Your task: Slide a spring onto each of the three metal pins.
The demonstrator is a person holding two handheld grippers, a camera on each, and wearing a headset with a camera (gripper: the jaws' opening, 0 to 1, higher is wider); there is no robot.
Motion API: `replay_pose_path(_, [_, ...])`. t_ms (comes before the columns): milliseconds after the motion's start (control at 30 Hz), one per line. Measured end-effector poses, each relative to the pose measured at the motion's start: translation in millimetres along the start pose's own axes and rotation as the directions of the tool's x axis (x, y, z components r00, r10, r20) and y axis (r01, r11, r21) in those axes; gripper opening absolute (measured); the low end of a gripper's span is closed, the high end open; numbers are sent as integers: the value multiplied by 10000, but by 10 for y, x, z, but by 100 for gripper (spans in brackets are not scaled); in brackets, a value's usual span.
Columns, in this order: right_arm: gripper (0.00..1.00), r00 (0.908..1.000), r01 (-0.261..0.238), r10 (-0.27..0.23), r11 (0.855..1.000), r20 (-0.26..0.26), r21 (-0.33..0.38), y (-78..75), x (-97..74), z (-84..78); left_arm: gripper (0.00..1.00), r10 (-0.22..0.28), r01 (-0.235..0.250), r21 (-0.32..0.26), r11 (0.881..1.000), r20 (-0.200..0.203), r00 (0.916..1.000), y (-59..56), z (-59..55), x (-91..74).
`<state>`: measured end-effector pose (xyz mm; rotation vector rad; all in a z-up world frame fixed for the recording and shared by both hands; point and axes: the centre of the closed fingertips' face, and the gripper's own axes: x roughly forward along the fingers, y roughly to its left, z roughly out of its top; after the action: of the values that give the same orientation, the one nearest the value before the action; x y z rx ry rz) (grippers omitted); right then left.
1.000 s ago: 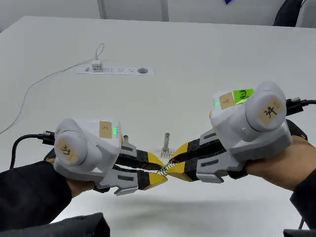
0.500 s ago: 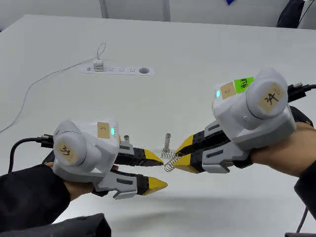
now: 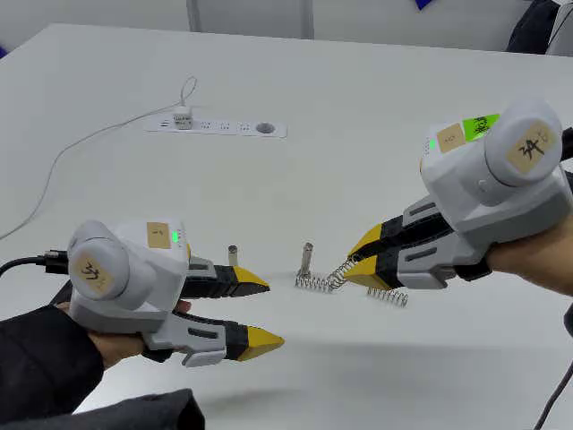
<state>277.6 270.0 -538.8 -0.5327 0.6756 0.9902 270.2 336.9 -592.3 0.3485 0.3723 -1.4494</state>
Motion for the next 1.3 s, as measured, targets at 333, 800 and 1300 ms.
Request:
replay_pose_path(333, [12,9983,519,-511,9982,-268,310,-276,-159,-119,46,707,-706,-753,9947,-14,9975,130,-177,-195])
replay_pose_path(800, [12,9885,1002,-903,9918,-1212,787,-640,-238,-369,51,1415,-1348,-1559,9785,327,9894,181,-236,-344])
replay_pose_path(1300, [12,9672,751,-519,9936,-2486,845,-841,-24,-630,54,1512,-1425,-1785,9736,355,9879,163,-245,-337])
